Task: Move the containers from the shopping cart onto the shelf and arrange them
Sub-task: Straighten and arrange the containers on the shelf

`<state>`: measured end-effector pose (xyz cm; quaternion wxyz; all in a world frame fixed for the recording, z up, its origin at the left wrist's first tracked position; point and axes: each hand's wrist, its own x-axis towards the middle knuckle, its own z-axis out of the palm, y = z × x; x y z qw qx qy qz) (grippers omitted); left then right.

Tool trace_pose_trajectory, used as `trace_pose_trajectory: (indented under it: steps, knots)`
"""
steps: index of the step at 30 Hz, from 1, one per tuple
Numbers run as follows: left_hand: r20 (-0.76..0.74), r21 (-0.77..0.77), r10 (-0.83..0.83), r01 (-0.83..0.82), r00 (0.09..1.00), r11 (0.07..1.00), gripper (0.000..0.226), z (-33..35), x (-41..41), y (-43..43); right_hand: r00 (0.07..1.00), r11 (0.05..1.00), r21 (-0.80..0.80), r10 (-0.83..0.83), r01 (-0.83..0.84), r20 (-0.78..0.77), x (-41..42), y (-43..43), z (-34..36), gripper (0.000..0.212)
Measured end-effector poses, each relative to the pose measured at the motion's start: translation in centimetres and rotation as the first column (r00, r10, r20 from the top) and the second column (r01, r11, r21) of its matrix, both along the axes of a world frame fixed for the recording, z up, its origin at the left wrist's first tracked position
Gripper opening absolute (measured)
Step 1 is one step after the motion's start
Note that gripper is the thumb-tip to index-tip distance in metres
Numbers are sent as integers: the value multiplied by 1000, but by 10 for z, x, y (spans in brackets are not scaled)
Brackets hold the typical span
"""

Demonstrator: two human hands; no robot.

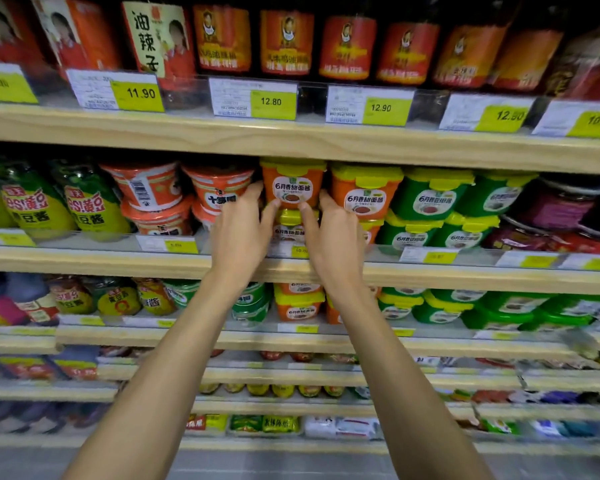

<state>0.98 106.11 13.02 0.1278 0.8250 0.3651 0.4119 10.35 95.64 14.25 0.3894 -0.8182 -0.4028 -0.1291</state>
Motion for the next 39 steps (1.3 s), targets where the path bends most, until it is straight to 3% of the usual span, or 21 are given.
trace_pose_trajectory:
  steps: [10,23,31,34,39]
  knots:
    - [1,10,42,-42,999,999,33,5,9,7,999,999,20,-31,31,8,0,15,-1,34]
    - [17,73,-81,80,997,994,32,-10,-18,-4,993,996,14,-89,89,72,-5,-7,-11,24]
    - [-4,-58,-181,180,984,982,36,-35,-9,11,998,1000,13,-2,2,-64,7,8,-31,25]
    - [12,-71,-188,188,982,980,32,-35,-5,12,988,999,44,37,-31,-150,5,14,-34,35]
    - [20,-36,-143,144,990,989,29,-34,0,11,988,996,85,34,-21,-153,7,17,-36,39]
